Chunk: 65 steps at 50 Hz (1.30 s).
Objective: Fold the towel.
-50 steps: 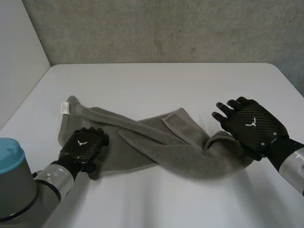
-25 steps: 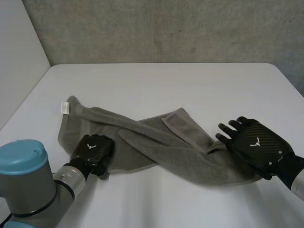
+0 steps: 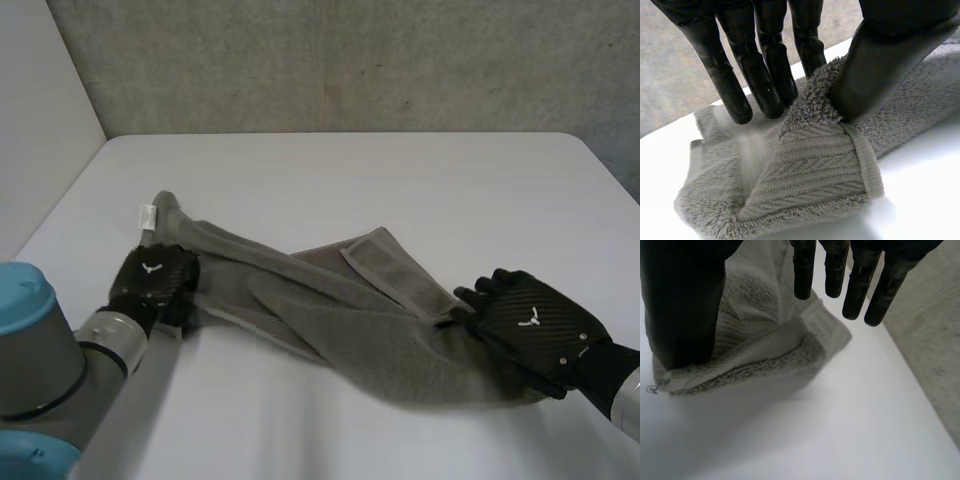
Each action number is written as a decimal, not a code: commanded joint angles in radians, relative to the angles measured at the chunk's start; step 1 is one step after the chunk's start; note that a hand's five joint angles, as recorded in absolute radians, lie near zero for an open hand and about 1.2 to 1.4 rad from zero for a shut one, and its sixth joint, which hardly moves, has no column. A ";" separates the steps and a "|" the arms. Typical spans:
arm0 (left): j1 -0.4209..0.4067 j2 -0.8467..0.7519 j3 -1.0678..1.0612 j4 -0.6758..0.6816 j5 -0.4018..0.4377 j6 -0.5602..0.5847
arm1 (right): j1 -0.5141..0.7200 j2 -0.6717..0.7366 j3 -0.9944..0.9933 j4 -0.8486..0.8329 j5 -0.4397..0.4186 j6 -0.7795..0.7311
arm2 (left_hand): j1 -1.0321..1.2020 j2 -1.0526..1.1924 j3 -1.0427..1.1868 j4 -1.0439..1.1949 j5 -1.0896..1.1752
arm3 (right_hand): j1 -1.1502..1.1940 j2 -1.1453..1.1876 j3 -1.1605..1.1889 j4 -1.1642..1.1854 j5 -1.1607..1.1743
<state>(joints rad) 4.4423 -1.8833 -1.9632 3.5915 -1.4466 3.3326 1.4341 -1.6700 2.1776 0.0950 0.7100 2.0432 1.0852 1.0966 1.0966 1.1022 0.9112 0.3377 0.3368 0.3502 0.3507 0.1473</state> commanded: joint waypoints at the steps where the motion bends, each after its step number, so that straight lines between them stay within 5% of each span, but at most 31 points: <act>1: 0.051 0.001 0.038 -0.002 0.002 -0.001 | -0.001 -0.001 0.004 0.156 -0.067 -0.108 | 0.027 0.015 0.015 0.010 0.026 | 0.003 0.003 -0.010 -0.010 0.018; 12: 0.132 0.019 0.052 -0.013 0.011 -0.093 | 0.000 0.030 0.067 0.198 -0.118 -0.238 | 0.027 0.015 0.015 0.010 0.026 | 0.014 0.015 0.002 0.002 0.030; 42: 0.137 0.019 0.029 -0.013 0.041 -0.108 | 0.005 0.348 0.047 0.210 -0.076 -0.360 | 0.006 -0.005 -0.005 -0.011 0.006 | 0.161 0.162 0.149 0.148 0.177; 65: 0.137 0.021 0.018 -0.011 0.041 -0.110 | -0.001 0.388 0.034 0.112 -0.064 -0.362 | -0.003 -0.014 -0.014 -0.020 -0.003 | 0.173 0.174 0.160 0.160 0.189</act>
<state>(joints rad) 4.5789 -1.8622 -1.9432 3.5804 -1.4051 3.2240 1.4329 -1.2889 2.2167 0.2063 0.6435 1.6827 1.0849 1.0940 1.0940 1.0909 0.9107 0.5006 0.4851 0.4974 0.4975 0.3325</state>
